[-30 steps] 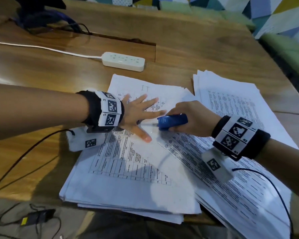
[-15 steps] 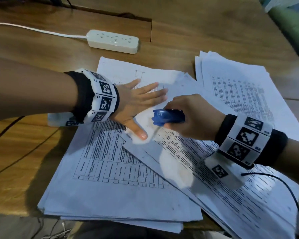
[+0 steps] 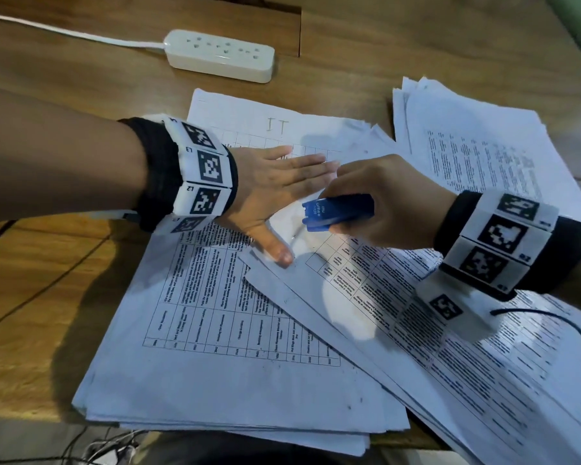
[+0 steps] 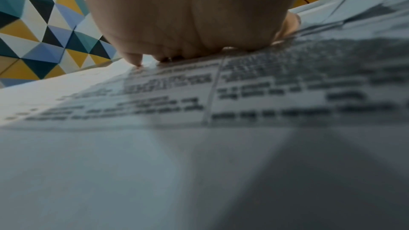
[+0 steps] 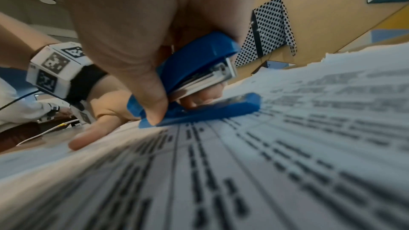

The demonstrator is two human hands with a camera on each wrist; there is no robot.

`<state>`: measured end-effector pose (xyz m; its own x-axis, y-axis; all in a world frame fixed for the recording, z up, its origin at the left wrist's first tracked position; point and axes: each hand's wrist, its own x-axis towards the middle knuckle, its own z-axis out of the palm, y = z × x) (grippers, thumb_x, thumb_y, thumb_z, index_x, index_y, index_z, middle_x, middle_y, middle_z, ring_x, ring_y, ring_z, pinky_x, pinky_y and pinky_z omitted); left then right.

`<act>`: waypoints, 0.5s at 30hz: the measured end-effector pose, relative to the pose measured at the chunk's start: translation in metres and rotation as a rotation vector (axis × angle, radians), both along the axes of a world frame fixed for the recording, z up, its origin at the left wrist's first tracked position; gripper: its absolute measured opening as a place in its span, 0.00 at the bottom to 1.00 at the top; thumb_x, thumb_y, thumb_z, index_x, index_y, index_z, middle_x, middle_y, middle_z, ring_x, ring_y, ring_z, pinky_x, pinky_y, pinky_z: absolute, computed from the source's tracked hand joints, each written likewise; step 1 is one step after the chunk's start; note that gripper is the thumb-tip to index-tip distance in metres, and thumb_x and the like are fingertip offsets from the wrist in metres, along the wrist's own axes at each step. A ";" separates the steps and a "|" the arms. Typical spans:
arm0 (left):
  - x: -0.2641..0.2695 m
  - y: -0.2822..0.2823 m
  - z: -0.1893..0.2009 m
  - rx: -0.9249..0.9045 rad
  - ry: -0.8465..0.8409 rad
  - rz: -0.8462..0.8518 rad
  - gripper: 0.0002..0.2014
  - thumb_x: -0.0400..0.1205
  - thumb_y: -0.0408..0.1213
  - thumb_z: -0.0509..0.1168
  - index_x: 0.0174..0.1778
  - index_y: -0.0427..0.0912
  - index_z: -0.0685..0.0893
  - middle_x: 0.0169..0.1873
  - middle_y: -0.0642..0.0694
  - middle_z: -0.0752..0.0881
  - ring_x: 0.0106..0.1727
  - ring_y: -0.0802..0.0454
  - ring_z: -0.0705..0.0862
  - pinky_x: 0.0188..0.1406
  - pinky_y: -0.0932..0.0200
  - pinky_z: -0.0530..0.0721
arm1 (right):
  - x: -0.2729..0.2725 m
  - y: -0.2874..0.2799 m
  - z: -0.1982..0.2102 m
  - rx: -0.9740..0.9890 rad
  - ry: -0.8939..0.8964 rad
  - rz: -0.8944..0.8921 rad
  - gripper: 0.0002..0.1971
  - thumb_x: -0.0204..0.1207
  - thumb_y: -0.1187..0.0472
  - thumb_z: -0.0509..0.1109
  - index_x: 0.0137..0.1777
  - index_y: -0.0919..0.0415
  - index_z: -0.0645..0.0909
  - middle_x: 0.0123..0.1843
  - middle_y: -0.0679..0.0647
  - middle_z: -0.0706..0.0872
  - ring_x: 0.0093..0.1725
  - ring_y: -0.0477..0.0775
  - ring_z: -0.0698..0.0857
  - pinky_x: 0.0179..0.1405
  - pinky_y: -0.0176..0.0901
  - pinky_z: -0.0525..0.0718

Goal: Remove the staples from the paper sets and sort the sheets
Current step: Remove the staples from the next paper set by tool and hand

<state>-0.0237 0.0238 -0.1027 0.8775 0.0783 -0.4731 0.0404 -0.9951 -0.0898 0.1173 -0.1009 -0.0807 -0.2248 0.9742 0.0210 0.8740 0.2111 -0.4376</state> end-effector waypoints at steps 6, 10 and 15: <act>0.000 -0.001 0.002 -0.021 0.002 0.032 0.65 0.55 0.85 0.37 0.77 0.42 0.25 0.76 0.51 0.23 0.72 0.61 0.24 0.75 0.51 0.31 | -0.004 -0.003 -0.006 -0.079 -0.079 -0.201 0.05 0.64 0.60 0.74 0.37 0.54 0.81 0.28 0.49 0.79 0.31 0.45 0.79 0.31 0.24 0.69; -0.002 -0.002 0.001 0.013 -0.012 0.035 0.63 0.53 0.81 0.31 0.77 0.42 0.25 0.78 0.49 0.25 0.75 0.59 0.26 0.77 0.48 0.33 | -0.011 -0.008 -0.011 -0.081 -0.074 -0.265 0.07 0.64 0.62 0.73 0.35 0.53 0.77 0.25 0.42 0.73 0.27 0.43 0.73 0.30 0.23 0.68; 0.001 -0.006 0.007 0.073 0.055 0.026 0.63 0.55 0.85 0.30 0.75 0.42 0.21 0.78 0.47 0.26 0.80 0.51 0.29 0.79 0.42 0.36 | -0.003 0.001 -0.003 -0.057 0.019 -0.047 0.06 0.61 0.65 0.75 0.36 0.60 0.80 0.33 0.30 0.69 0.37 0.22 0.75 0.36 0.15 0.68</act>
